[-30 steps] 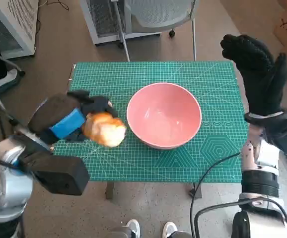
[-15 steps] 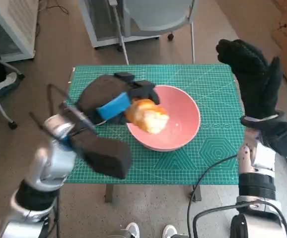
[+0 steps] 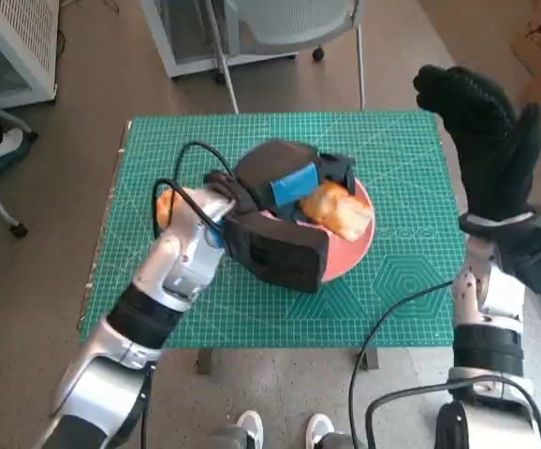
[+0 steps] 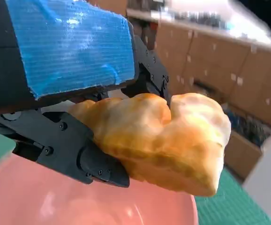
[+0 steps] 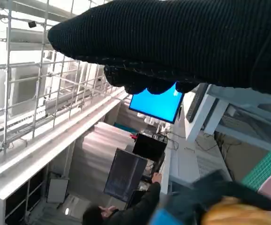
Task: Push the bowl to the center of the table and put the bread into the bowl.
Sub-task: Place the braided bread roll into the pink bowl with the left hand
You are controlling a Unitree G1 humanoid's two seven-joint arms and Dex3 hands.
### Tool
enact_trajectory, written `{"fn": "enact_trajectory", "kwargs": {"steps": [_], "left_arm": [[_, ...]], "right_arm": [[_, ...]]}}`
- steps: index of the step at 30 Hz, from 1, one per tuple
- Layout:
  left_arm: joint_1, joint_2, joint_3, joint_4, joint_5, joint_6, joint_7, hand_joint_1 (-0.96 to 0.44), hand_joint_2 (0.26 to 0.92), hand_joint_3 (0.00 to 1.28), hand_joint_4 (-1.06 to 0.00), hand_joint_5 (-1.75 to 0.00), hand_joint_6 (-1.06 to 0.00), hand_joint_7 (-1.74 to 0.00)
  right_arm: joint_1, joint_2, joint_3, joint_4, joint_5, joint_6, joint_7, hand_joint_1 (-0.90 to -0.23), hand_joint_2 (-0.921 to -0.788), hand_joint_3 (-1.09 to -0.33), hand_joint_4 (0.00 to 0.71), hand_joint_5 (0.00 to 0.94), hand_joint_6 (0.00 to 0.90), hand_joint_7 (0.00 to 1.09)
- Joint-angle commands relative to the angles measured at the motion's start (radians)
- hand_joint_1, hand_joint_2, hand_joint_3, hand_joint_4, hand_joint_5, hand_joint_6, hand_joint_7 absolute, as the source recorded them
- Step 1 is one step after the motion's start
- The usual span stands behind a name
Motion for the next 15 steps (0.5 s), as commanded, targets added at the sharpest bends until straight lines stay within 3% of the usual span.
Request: {"fn": "enact_trajectory", "kwargs": {"steps": [1, 2, 3, 5, 8, 11, 15], "left_arm": [[-0.026, -0.017, -0.007, 0.094, -0.005, -0.029, 0.018, 0.00, 0.921, 0.15, -0.64, -1.26, -0.49, -1.25], [-0.023, -0.018, -0.007, 0.107, -0.009, -0.025, 0.007, 0.00, 0.921, 0.20, -0.58, -1.30, -0.43, -1.32], [-0.021, -0.019, -0.006, 0.115, -0.011, -0.022, -0.001, 0.00, 0.894, 0.19, -0.48, -1.13, -0.37, -1.19], [-0.014, -0.017, -0.001, 0.115, -0.024, -0.010, -0.027, -0.04, 0.849, 0.12, -0.29, -0.50, -0.30, -0.63], [-0.009, -0.006, 0.001, 0.100, -0.033, 0.008, -0.069, -0.12, 0.822, 0.05, -0.13, -0.17, -0.24, -0.26], [-0.008, 0.008, 0.001, 0.068, -0.032, 0.032, -0.111, -0.22, 0.808, 0.02, -0.04, -0.05, -0.20, -0.12], [0.002, 0.027, 0.008, 0.032, -0.031, 0.038, -0.130, -0.32, 0.796, 0.01, -0.01, -0.01, -0.18, -0.07]], "right_arm": [[0.042, -0.011, 0.001, -0.019, -0.013, 0.014, -0.016, -0.631, -0.921, -0.724, 0.291, 0.000, 0.412, 0.01], [0.044, -0.013, 0.001, -0.022, -0.014, 0.014, -0.018, -0.630, -0.921, -0.727, 0.290, 0.000, 0.410, 0.01], [0.046, -0.014, 0.001, -0.025, -0.014, 0.015, -0.020, -0.628, -0.921, -0.728, 0.289, 0.000, 0.409, 0.01], [0.050, -0.016, 0.002, -0.031, -0.015, 0.016, -0.023, -0.623, -0.921, -0.734, 0.286, 0.000, 0.406, 0.01], [0.054, -0.017, 0.003, -0.036, -0.015, 0.016, -0.029, -0.619, -0.921, -0.740, 0.285, 0.000, 0.404, 0.01], [0.056, -0.018, 0.004, -0.035, -0.016, 0.013, -0.032, -0.616, -0.921, -0.743, 0.284, 0.000, 0.404, 0.01], [0.058, -0.018, 0.007, -0.034, -0.019, 0.012, -0.037, -0.615, -0.921, -0.745, 0.285, 0.000, 0.404, 0.01]]}}
